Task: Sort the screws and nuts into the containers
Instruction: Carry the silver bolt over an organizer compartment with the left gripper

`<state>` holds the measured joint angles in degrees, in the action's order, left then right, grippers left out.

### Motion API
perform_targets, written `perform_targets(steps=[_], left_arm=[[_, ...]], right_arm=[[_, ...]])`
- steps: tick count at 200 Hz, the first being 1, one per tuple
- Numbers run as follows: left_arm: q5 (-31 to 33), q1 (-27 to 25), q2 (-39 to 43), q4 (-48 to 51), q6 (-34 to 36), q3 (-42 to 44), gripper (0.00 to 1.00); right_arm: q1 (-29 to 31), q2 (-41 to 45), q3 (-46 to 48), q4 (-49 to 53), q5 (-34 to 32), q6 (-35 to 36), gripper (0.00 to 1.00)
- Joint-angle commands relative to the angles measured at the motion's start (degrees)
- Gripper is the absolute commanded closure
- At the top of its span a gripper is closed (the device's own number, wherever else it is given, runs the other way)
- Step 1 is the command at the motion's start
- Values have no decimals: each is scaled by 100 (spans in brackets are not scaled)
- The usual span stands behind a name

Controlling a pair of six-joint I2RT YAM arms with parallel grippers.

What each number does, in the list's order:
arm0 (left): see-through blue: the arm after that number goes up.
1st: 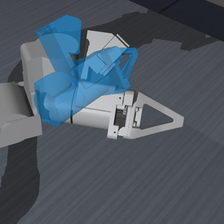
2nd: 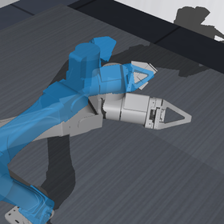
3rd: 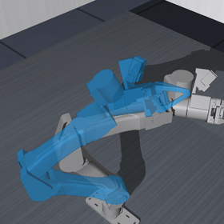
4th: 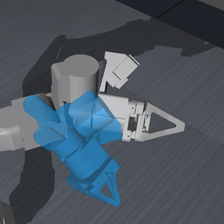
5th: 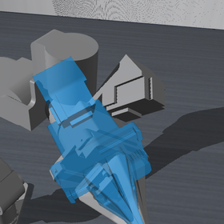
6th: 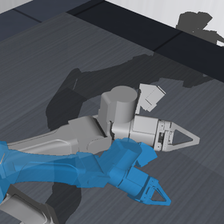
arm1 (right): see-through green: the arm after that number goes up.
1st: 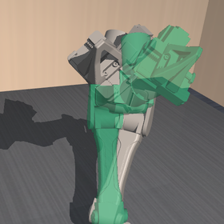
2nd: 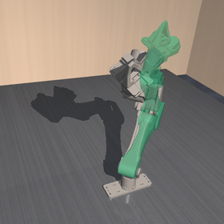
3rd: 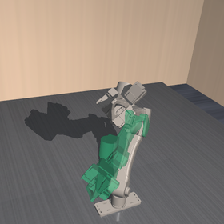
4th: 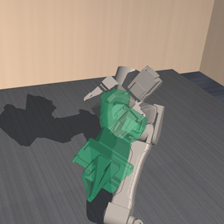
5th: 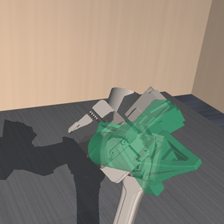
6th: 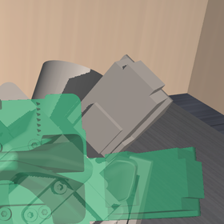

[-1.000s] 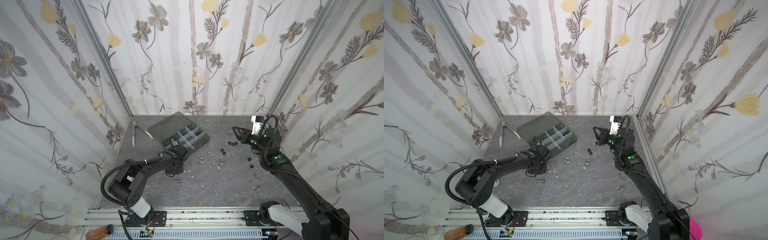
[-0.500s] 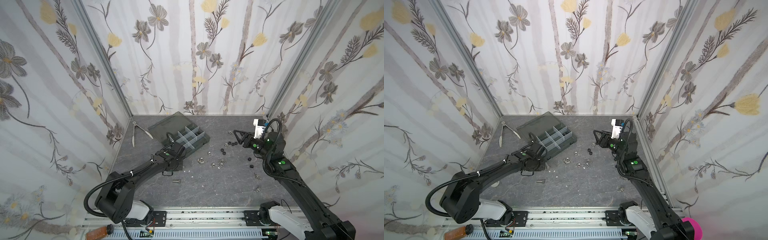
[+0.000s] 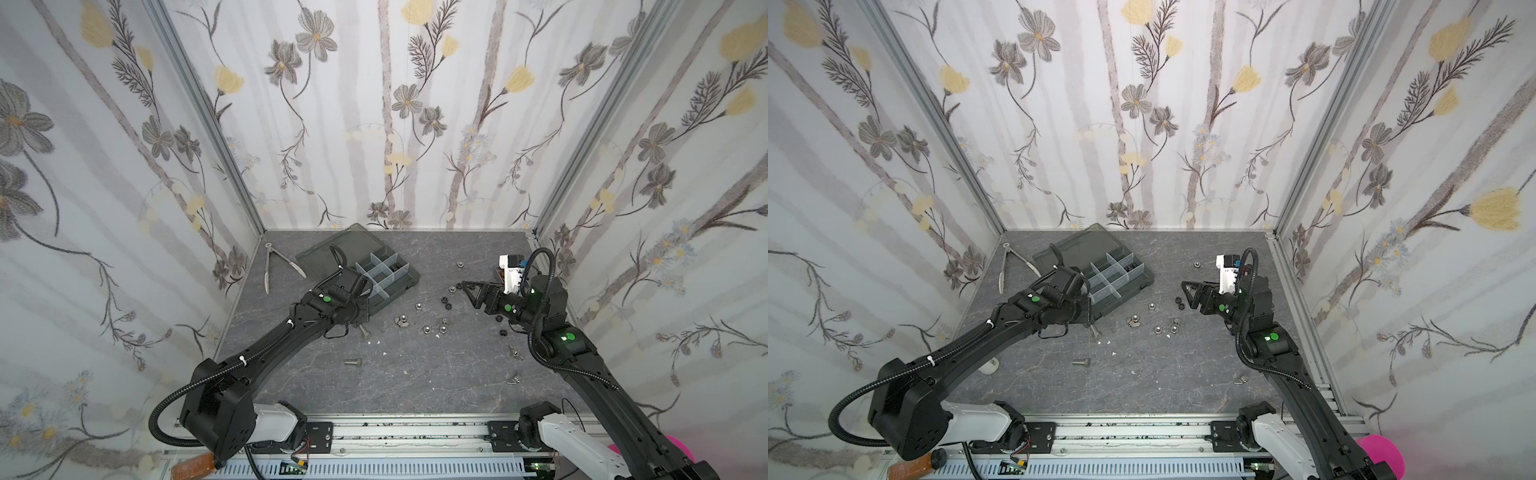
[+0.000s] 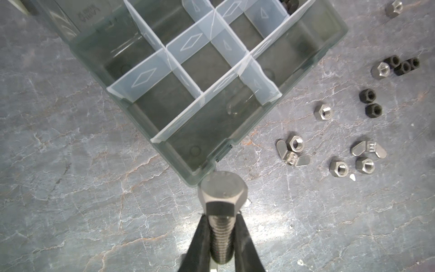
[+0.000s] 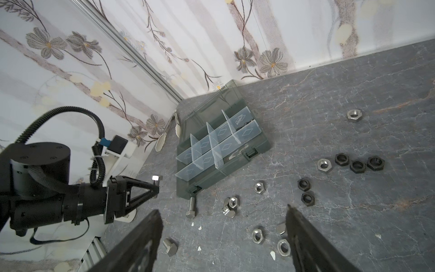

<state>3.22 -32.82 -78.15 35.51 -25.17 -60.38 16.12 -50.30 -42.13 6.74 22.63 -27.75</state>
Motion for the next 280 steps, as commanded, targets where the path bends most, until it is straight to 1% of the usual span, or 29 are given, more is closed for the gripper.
perform_targets(steps=[1,35,82,128,161,213,247,280], left_arm=[[-97,12,-216,-128,198,-314,85],[-267,37,-762,-203,323,-918,84],[-344,30,-1798,-297,369,-1820,84],[-281,56,-2906,-222,410,-2728,85],[-300,191,-3558,-97,493,-3327,85],[-442,520,-4200,52,635,-4043,85],[-625,575,-4466,119,679,-4265,85],[-652,597,-4729,191,655,-4481,85]], right_arm=[[14,110,185,290,92,94,15],[10,229,429,517,48,103,14],[14,217,600,563,110,159,14],[9,34,582,387,194,270,14],[23,-134,672,108,294,294,14],[31,-498,658,-302,364,270,14],[32,-662,683,-529,408,268,14],[46,-826,693,-665,526,273,14]])
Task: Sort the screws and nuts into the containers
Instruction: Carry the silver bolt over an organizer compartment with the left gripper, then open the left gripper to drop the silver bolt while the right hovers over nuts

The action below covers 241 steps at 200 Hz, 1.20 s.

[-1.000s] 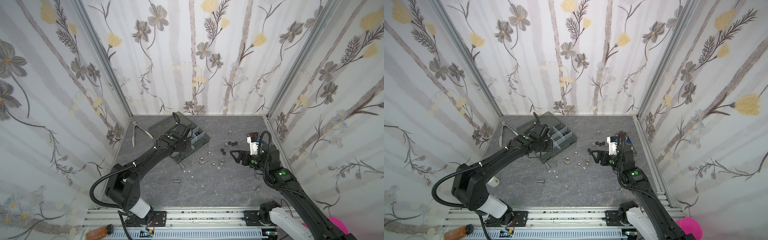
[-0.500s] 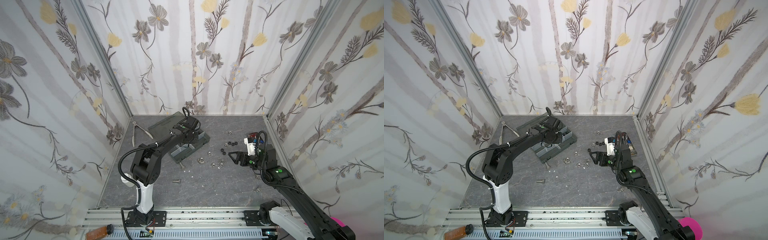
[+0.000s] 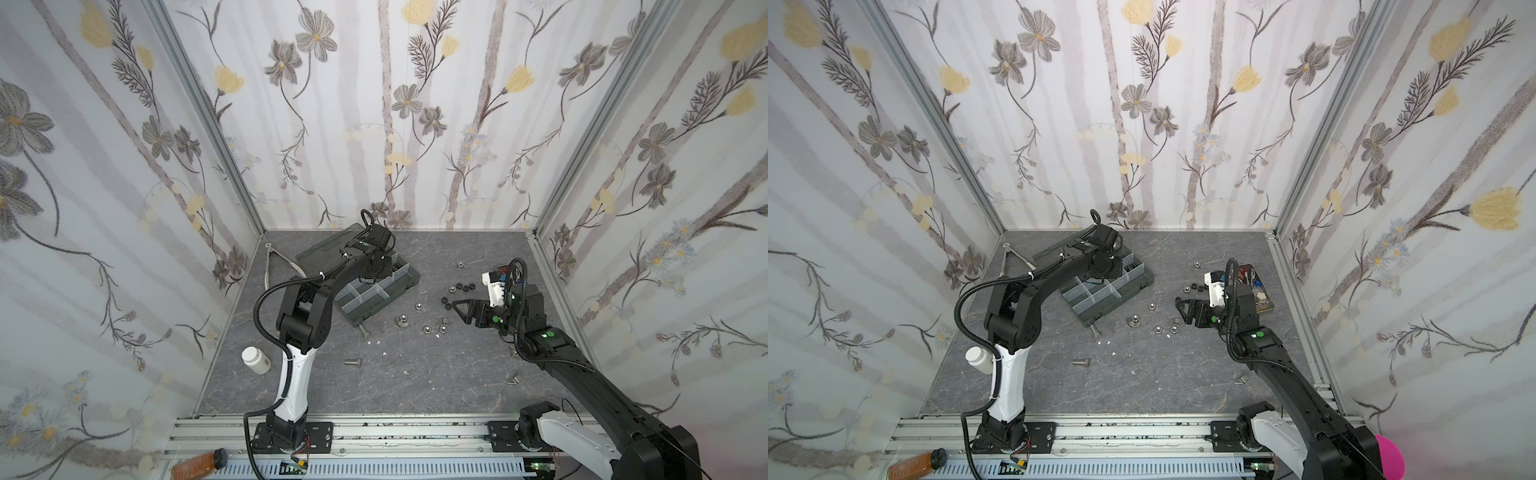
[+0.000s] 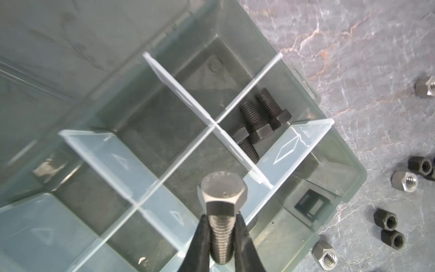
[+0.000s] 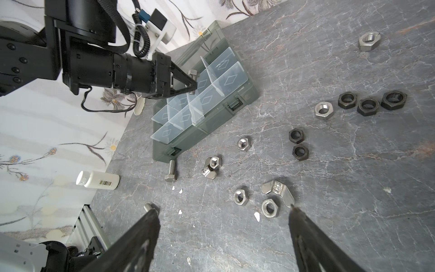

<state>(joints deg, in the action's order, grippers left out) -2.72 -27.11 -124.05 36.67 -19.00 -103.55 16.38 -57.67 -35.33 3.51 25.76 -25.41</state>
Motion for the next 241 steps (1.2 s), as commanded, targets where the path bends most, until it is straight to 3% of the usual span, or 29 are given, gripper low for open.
perform_targets(steps=[1,54,94,133,181,241], left_arm=[[-60,28,-147,77,42,-165,85],[-3,63,-304,134,54,-184,82],[0,57,-202,109,55,-132,58],[3,58,116,89,37,-110,46],[8,57,1094,-301,2,570,29],[352,53,2731,-918,-14,1954,9]], right_arm=[[22,-94,16,-342,222,32,14],[67,-120,27,-378,228,115,13],[165,-332,-49,-406,159,129,17],[634,-579,-489,109,-613,362,21],[1077,-750,-919,433,-1015,412,29],[1774,-1093,-1453,804,-1373,507,31]])
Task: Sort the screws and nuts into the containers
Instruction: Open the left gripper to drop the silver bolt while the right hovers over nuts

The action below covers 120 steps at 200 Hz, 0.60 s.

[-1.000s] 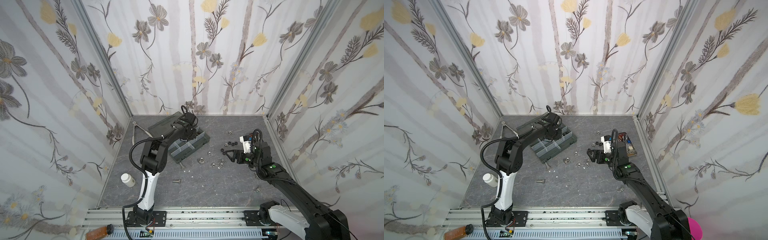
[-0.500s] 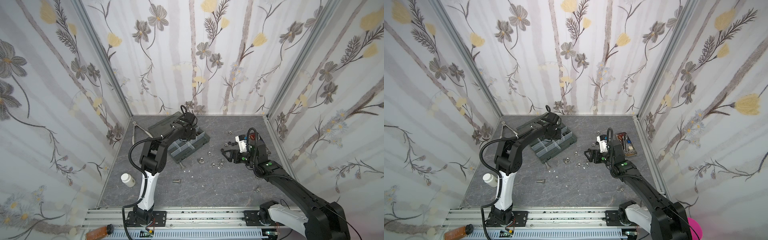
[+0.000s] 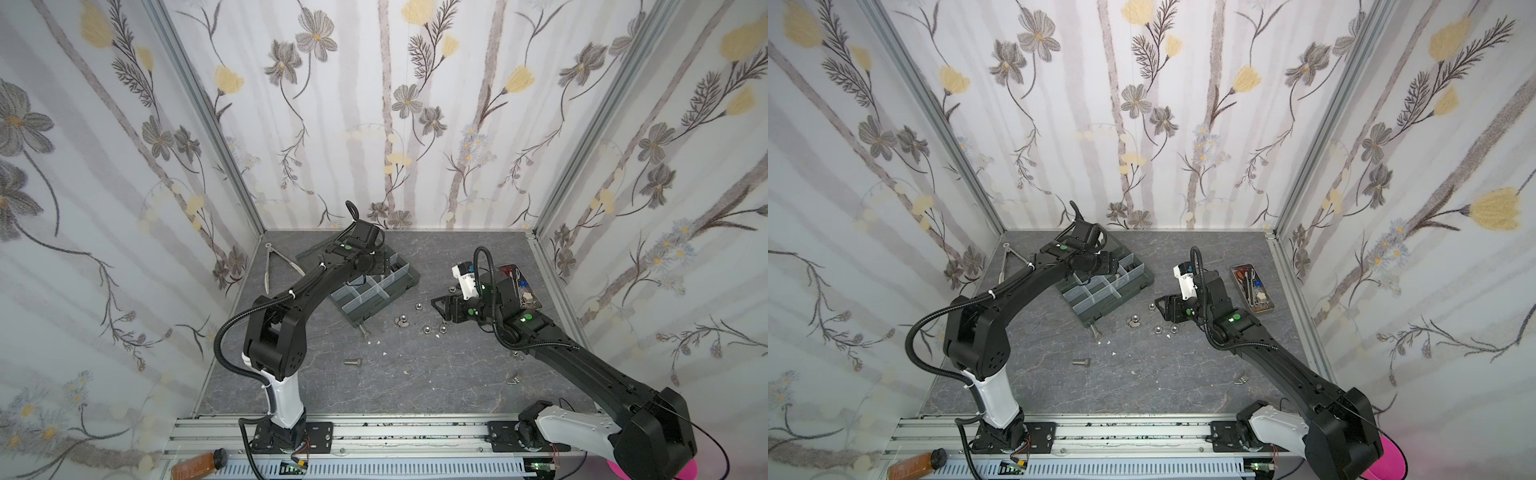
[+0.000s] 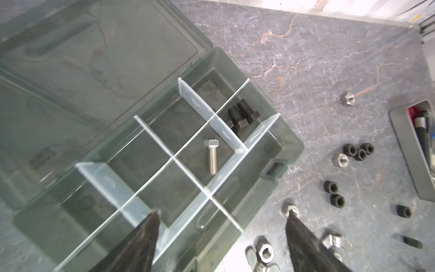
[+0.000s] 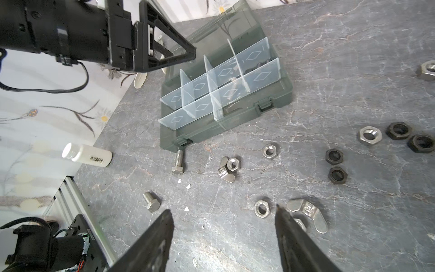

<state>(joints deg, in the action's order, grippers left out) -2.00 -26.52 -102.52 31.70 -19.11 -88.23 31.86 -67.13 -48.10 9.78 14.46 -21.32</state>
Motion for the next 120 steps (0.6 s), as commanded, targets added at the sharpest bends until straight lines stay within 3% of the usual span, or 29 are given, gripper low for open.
perform_targets(steps=[1,46,75,120], left_arm=[[292,-8,607,-429,-4,439,9],[576,16,2045,-702,-169,1369,0],[391,40,2920,-929,-382,2029,0],[280,42,4142,-1083,-532,2331,0]], right_arm=[[247,-157,-184,180,-242,96,31],[928,-869,-668,334,-352,207,32],[1387,-1480,-1075,430,-439,344,30],[2088,-2662,-1942,820,-431,619,30]])
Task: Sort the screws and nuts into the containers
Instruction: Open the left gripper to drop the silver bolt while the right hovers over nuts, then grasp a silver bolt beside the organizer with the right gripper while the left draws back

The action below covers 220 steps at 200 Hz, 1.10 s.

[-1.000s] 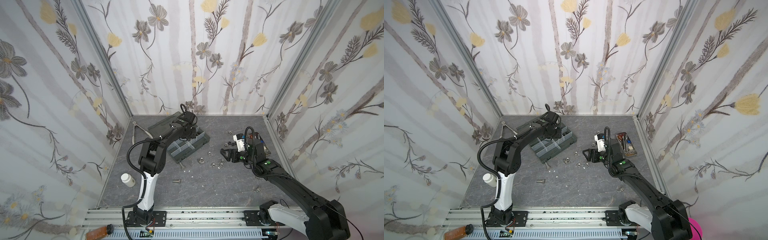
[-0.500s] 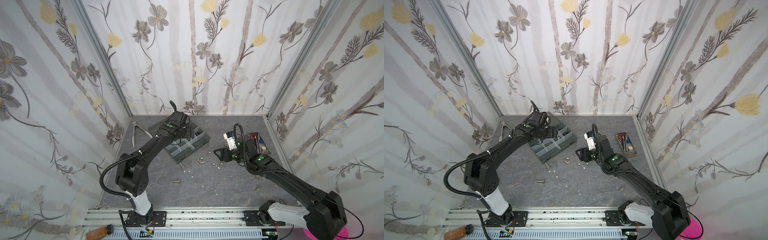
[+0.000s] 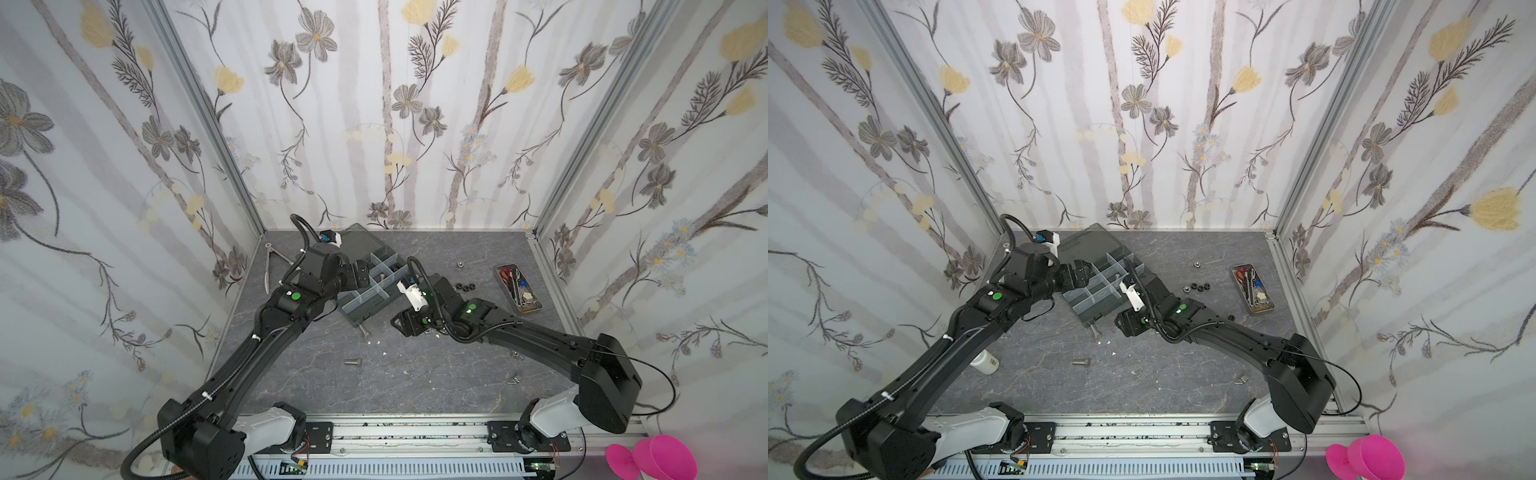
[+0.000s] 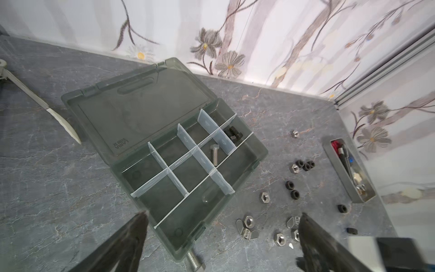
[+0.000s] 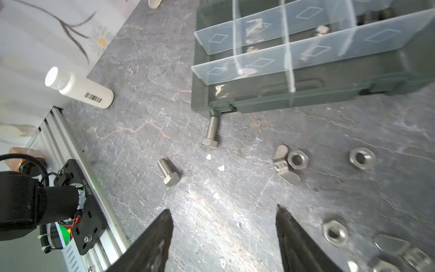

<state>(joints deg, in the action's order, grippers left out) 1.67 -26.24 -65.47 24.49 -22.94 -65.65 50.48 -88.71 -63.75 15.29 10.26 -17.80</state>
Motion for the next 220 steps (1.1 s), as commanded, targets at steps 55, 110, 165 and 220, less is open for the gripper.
perform_targets(steps=[55,110,165,220], left_arm=[[121,13,1466,-356,-19,46,0],[172,10,2009,-357,163,25,0],[9,-25,2109,-375,176,43,0],[70,-116,2102,-384,280,70,0]], right_arm=[[771,-1754,-1429,626,24,522,38],[1158,-2784,-2527,1205,28,893,44],[1376,-3465,-3381,1745,-85,1199,50],[1495,-3793,-3638,2064,-175,1406,52]])
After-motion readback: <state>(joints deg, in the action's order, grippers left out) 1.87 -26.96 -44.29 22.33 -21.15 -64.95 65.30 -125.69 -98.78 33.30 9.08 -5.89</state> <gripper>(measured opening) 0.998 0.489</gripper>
